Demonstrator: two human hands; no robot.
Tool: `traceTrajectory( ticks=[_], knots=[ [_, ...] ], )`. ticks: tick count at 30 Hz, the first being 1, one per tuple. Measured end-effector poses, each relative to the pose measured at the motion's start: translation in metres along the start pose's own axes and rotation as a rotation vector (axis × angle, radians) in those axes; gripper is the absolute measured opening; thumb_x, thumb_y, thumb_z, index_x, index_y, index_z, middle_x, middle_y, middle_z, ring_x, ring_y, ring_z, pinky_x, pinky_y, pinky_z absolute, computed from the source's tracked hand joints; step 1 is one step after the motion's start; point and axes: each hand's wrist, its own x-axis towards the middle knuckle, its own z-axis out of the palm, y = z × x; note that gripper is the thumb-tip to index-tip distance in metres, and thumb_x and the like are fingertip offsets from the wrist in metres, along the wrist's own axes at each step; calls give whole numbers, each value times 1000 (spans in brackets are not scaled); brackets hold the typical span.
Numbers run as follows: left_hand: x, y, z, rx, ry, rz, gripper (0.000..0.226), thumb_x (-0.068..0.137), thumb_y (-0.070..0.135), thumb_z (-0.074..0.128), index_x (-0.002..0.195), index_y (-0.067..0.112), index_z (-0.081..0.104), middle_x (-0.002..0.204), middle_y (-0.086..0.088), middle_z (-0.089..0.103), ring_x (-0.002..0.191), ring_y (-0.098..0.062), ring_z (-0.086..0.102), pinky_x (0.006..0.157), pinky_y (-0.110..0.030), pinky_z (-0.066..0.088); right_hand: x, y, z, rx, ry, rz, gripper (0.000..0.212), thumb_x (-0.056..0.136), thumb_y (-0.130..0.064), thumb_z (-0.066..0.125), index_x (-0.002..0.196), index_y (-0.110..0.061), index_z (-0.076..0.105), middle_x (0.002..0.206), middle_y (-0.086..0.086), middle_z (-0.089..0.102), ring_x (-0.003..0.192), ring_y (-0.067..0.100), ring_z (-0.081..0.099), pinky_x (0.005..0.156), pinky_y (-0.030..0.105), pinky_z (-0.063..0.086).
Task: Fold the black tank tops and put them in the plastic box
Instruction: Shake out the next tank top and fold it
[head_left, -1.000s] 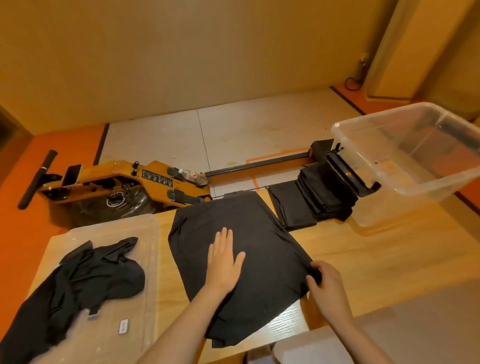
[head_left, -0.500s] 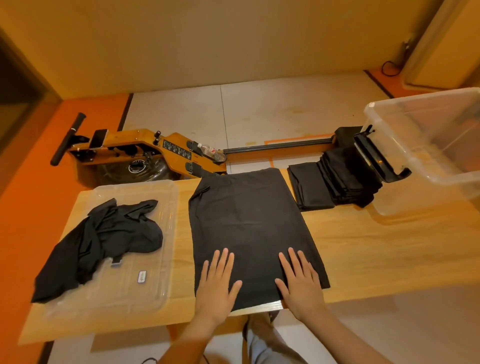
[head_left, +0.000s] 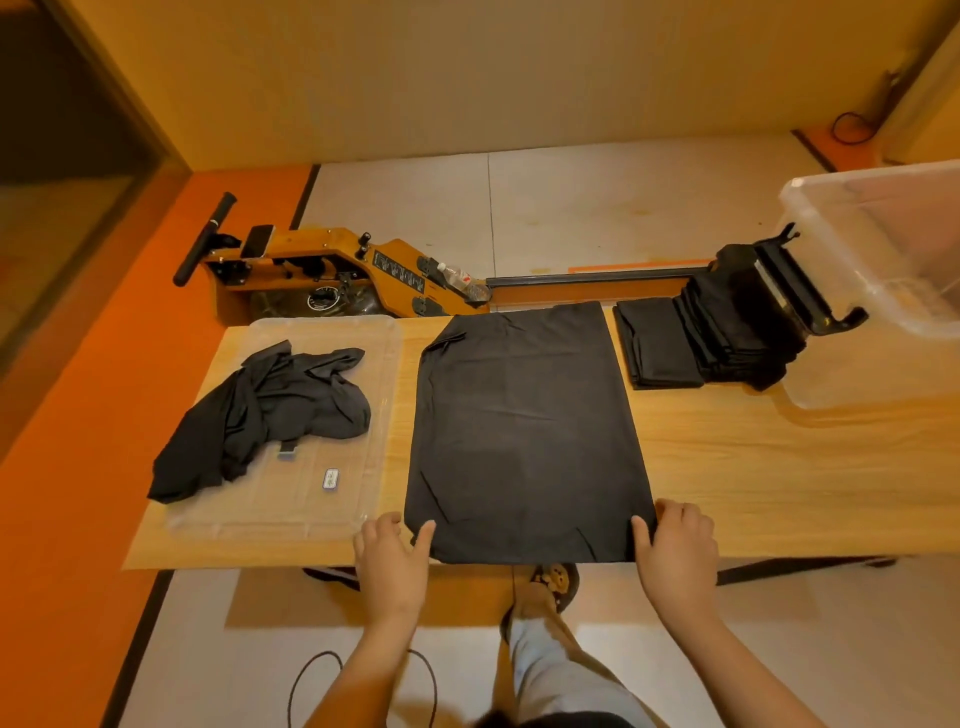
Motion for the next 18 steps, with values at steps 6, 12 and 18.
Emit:
traceTrajectory(
  ticks=[6,12,18],
  knots=[
    [13,17,-1,-22,-142,-165,33,90,30,66,69,15,44,68,-1,51,67,-19,52,56,-28,37,4,2,-3,73,-77,36,13,92,-20,58,92,-7,60,94,10,58,94,27,51,75,38,44],
    [19,17,-7,-377,-220,-280,30,95,20,57,73,4,44,72,-16,48,68,-26,49,62,-34,41,10,3,-14,607,-150,176,17,94,-11,52,81,0,50,73,12,53,67,25,49,58,33,37],
    [9,3,-8,-582,-240,-409,26,90,19,66,110,6,56,108,-17,62,101,-33,60,90,-49,54,5,5,-15,869,-161,329,4,92,-10,58,93,-9,53,92,13,61,87,31,61,78,47,54]
  ],
)
